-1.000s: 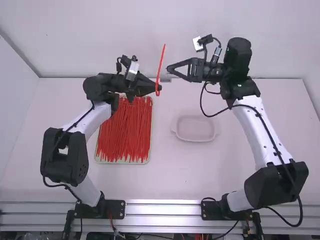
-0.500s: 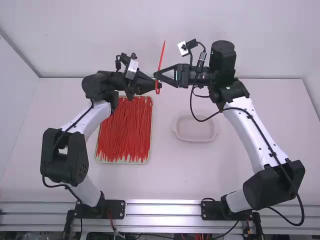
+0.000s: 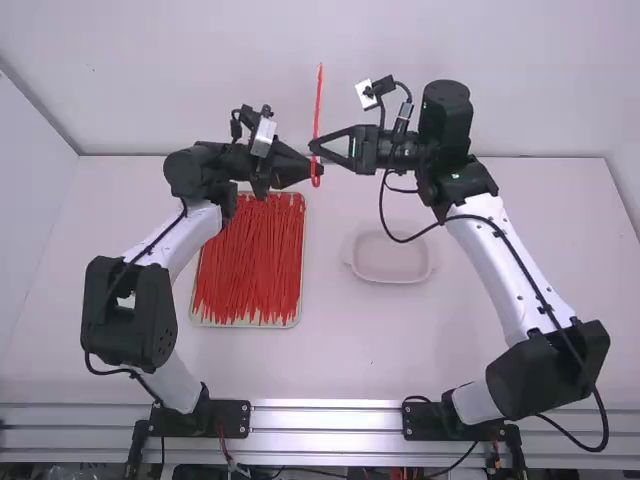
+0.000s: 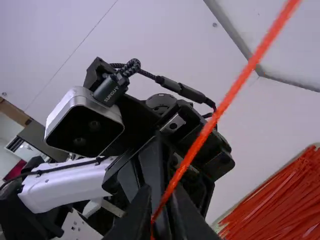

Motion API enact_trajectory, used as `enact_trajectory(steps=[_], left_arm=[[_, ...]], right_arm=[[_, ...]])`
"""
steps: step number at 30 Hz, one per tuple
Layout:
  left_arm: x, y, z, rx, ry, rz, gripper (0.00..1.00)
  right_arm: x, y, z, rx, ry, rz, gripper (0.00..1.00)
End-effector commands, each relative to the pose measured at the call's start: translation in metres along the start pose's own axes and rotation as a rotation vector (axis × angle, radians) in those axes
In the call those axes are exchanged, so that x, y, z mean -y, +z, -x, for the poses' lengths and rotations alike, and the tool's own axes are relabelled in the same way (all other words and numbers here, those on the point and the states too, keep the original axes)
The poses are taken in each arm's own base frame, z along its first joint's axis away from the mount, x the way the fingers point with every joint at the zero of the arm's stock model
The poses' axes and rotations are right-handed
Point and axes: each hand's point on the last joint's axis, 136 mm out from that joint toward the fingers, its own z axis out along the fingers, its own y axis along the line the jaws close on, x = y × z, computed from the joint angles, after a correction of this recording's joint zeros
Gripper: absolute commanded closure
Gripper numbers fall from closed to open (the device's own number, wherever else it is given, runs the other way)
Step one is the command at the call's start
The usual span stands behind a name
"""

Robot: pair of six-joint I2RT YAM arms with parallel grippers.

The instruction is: Fasten the cable tie

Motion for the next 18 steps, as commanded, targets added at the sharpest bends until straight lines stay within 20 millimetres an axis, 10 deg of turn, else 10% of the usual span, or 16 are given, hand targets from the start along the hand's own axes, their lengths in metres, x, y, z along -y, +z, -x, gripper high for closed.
enact_trajectory(steps=[1,9,12,15,18], left_arm=[[0.0,-0.001,0.016,0.021,0.049,0.018,0.98],[-0.002,-0.002,0.017,0.031,0.045,0.031,0.8],[-0.006,-0.002,0.019,0.047,0.031,0.048,0.59],[-0.025,-0.015,0.018,0.073,-0.063,0.122,0.01],[-0.035,-0.022,0.01,0.062,-0.102,0.153,0.01]], right_arm=[[-0.009,0.001,0.006,0.005,-0.034,0.012,1.0],[-0.006,-0.003,0.007,0.009,-0.05,0.004,1.0],[-0.001,-0.01,0.01,0.017,-0.048,-0.007,1.0],[0.012,-0.023,0.01,0.023,-0.032,-0.046,1.0],[0.022,-0.033,0.008,0.02,-0.02,-0.079,1.0]])
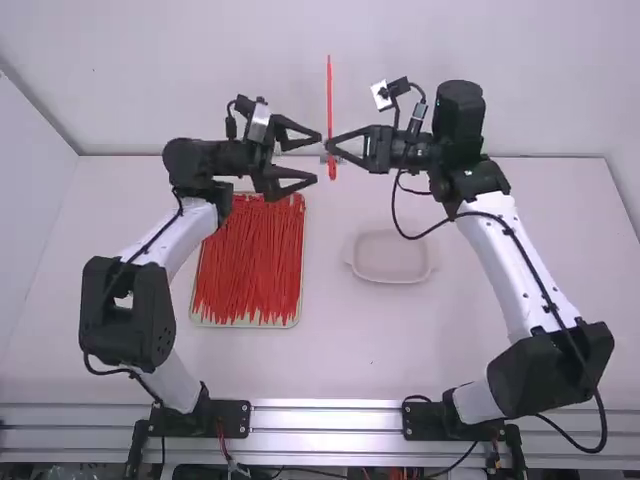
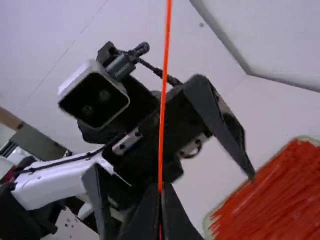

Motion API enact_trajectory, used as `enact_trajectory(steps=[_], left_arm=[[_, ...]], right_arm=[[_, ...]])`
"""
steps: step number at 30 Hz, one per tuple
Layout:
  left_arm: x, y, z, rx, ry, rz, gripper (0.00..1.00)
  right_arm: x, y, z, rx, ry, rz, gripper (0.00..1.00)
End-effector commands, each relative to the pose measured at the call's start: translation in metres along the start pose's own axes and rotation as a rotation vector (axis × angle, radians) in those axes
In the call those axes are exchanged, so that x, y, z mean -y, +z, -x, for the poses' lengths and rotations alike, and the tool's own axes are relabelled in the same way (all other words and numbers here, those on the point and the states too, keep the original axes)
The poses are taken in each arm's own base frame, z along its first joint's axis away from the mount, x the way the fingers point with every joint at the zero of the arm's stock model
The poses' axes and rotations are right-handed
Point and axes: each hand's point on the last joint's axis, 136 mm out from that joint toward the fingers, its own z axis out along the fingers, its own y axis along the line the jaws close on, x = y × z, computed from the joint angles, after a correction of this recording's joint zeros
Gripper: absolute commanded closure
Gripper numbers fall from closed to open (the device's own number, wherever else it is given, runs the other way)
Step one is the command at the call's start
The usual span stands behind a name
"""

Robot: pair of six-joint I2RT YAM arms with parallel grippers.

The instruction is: Fasten the cable tie

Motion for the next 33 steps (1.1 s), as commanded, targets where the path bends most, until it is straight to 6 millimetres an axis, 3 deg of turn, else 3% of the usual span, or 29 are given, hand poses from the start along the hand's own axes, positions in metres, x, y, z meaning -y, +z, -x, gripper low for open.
enact_trajectory(steps=[1,3,9,14,19,24,28,33], left_arm=[[-0.01,-0.01,0.013,0.022,0.051,0.057,0.01],[-0.025,-0.015,0.003,0.014,-0.03,0.101,0.01],[-0.043,-0.022,-0.028,-0.035,-0.139,0.146,0.01],[-0.05,-0.025,-0.066,-0.097,-0.241,0.182,0.01],[-0.068,-0.037,-0.109,-0.186,-0.352,0.351,0.01],[-0.064,-0.048,-0.141,-0.28,-0.416,0.406,0.01],[-0.057,-0.052,-0.153,-0.32,-0.436,0.401,0.01],[-0.063,-0.065,-0.174,-0.395,-0.508,0.511,0.01]], right_arm=[[0.001,-0.009,0.006,0.009,-0.061,-0.016,1.0],[0.009,-0.014,-0.001,-0.006,-0.063,-0.038,1.0],[0.03,-0.024,-0.019,-0.048,-0.064,-0.117,1.0],[0.059,-0.032,-0.043,-0.115,-0.066,-0.266,1.0],[0.087,-0.033,-0.063,-0.144,-0.051,-0.34,1.0],[0.128,-0.046,-0.081,-0.11,0.003,-0.426,1.0],[0.153,-0.056,-0.095,-0.075,0.038,-0.448,1.0],[0.174,-0.065,-0.119,-0.063,0.091,-0.473,1.0]])
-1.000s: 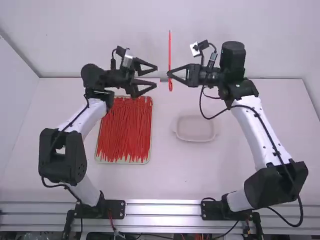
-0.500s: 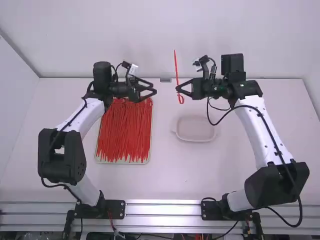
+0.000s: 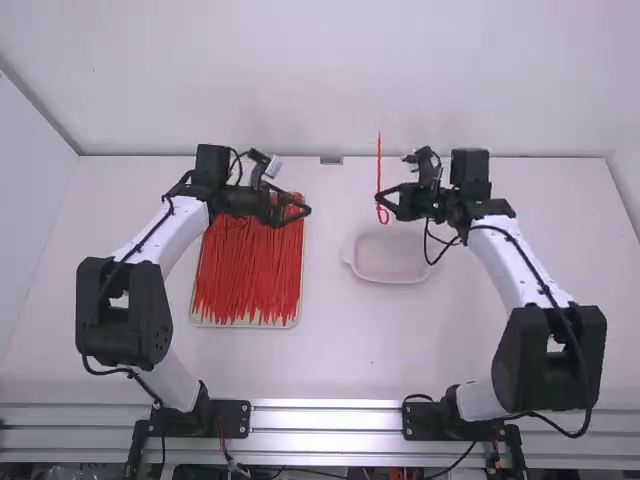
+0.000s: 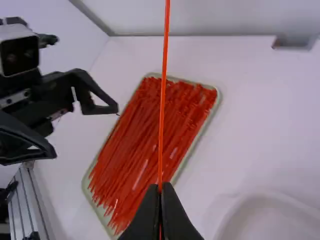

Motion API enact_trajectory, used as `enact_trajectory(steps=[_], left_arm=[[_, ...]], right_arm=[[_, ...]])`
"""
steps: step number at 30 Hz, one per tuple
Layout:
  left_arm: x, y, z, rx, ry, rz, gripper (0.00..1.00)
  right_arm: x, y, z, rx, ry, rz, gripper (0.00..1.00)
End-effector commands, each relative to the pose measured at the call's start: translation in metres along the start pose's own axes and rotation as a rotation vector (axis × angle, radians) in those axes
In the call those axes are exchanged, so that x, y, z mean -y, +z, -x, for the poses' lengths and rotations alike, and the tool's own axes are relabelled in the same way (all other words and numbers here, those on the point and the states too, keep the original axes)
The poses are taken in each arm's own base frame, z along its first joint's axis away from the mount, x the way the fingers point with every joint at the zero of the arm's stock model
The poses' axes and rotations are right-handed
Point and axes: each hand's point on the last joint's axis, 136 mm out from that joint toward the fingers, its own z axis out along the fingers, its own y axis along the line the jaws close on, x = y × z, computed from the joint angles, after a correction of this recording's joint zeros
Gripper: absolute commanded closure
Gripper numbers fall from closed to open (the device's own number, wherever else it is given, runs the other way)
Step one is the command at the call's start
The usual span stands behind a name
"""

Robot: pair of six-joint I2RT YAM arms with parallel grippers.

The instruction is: Fasten the cable tie

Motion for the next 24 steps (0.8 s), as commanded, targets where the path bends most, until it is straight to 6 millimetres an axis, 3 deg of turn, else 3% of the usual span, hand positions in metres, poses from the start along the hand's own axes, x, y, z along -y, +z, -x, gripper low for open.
enact_trajectory(steps=[1,5,11,21,24], left_arm=[[-0.012,-0.008,0.004,-0.009,0.039,0.094,0.01],[-0.016,-0.008,-0.006,-0.038,0.004,0.121,0.01],[-0.017,-0.006,-0.02,-0.061,-0.027,0.111,0.01],[-0.015,-0.005,-0.023,-0.068,-0.056,0.103,0.01],[-0.015,-0.005,-0.023,-0.07,-0.058,0.103,0.01]], right_arm=[[0.011,0.004,-0.019,-0.018,0.056,-0.014,1.0],[0.038,0.012,-0.042,-0.016,0.114,-0.116,1.0],[0.061,0.023,-0.07,-0.011,0.167,-0.236,1.0],[0.083,0.029,-0.1,-0.048,0.197,-0.434,1.0],[0.083,0.031,-0.105,-0.059,0.188,-0.458,0.92]])
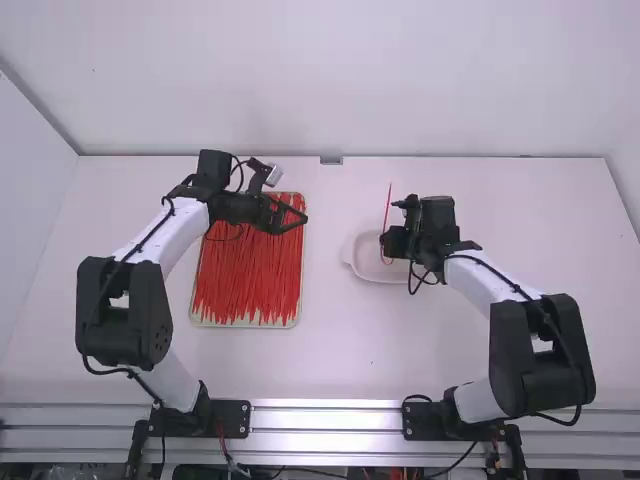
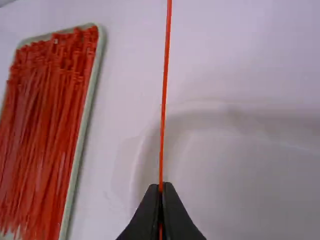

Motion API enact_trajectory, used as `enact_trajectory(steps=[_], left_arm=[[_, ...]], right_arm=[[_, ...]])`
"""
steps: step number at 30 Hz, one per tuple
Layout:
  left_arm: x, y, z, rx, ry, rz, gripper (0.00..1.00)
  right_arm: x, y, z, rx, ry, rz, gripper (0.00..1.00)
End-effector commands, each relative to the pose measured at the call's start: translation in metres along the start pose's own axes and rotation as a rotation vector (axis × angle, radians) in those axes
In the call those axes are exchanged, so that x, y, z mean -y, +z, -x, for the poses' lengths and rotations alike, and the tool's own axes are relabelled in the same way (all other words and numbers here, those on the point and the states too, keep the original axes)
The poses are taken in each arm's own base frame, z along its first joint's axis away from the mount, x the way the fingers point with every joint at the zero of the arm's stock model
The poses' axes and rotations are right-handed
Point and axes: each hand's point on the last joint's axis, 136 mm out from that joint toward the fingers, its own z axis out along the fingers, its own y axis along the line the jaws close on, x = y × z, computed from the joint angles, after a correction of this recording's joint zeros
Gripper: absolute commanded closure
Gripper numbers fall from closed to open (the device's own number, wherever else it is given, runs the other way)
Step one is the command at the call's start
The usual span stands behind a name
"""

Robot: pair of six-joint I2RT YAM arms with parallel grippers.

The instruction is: Fasten the cable tie

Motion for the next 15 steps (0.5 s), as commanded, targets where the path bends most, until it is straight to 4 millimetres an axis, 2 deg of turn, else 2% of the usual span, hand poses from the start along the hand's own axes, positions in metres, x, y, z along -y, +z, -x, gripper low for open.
enact_trajectory(steps=[1,2,3,4,5,6,8,15], left_arm=[[0.003,-0.005,0.001,0.01,-0.002,-0.008,0.01],[0.003,-0.005,0.001,0.011,-0.001,-0.008,0.01],[0.003,-0.005,0.001,0.011,-0.001,-0.008,0.01],[0.002,-0.005,0.001,0.01,-0.001,-0.006,0.01],[0.001,-0.005,0.001,0.009,-0.001,0.001,0.01],[0.001,-0.005,0.001,0.009,-0.002,0.003,0.01],[0.001,-0.005,0.001,0.008,-0.002,0.003,0.01],[0.0,-0.005,0.001,0.009,-0.002,0.004,0.01]], right_arm=[[0.01,0.002,-0.003,0.006,-0.001,-0.075,0.78],[0.011,0.003,-0.003,0.009,-0.005,-0.087,0.7],[0.011,0.003,-0.003,0.01,-0.006,-0.091,0.69],[0.011,0.003,-0.003,0.012,-0.01,-0.099,0.61],[0.012,0.003,-0.002,0.015,-0.012,-0.112,0.38],[0.012,0.003,-0.003,0.015,-0.014,-0.113,0.29],[0.015,0.003,-0.002,0.018,-0.01,-0.133,0.01],[0.023,0.001,0.0,0.03,0.013,-0.17,0.01]])
